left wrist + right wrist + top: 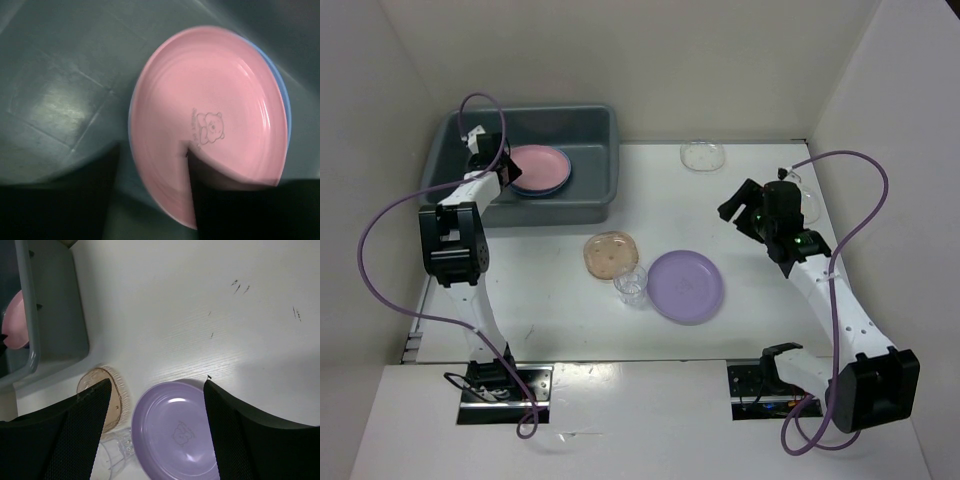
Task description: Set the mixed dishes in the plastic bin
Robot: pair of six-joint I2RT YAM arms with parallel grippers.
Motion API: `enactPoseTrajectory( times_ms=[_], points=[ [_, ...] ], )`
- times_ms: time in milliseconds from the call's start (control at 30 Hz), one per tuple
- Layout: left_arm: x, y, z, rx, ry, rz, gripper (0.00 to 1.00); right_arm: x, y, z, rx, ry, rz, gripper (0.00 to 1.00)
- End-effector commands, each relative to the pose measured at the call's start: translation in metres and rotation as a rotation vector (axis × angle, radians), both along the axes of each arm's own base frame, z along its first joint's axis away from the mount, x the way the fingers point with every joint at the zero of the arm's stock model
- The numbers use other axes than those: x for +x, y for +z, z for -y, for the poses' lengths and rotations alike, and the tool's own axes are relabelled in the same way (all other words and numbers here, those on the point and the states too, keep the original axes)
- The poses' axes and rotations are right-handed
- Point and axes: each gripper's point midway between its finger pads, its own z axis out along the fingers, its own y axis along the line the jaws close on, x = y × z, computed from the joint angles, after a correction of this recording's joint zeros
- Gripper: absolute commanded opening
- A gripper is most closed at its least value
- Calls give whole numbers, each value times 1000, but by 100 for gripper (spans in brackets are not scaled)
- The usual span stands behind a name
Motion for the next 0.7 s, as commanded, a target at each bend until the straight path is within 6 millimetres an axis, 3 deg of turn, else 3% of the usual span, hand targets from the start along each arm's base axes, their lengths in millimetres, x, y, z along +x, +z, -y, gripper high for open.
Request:
enactPoseTrajectory(
  times_ms=[0, 67, 100, 200, 267, 300, 333, 433, 500, 533, 567, 633, 667],
  points=[
    [18, 17, 2, -18, -28, 77, 72, -5, 1, 3, -7, -19, 6, 80],
    [23, 23, 4, -22, -38, 98, 82, -6, 1, 1, -1, -10, 5, 80],
    [28, 26, 8, -35, -60, 110, 97, -6, 1, 1, -1, -10, 5, 80],
    [33, 48, 9, -35, -68, 140, 100, -6, -2, -3, 7, 8, -10, 80],
    [32, 93, 12, -15, -99, 207, 100, -3, -7, -6, 12, 20, -22, 80],
    [26, 132, 19, -7, -140, 272, 100, -4, -7, -8, 17, 28, -23, 80],
    [5, 187, 29, 30, -215, 340, 100, -3, -10, -9, 10, 42, -31, 80],
    [-24, 229, 68, 44, -371, 397, 100, -3, -12, -9, 2, 48, -26, 80],
    [-57, 243, 103, 38, -469, 406, 100, -2, -10, -9, -6, 53, -16, 80],
    [-67, 244, 117, 34, -511, 402, 98, -2, -10, -9, -6, 53, -16, 80],
    [-88, 242, 146, 21, -569, 398, 97, -1, -13, -8, -18, 60, -23, 80],
    [-109, 235, 175, -19, -622, 373, 97, 0, -12, -10, -11, 68, -15, 80],
    [-158, 211, 217, -60, -705, 285, 94, -1, -12, -11, -22, 85, -13, 80]
  ],
)
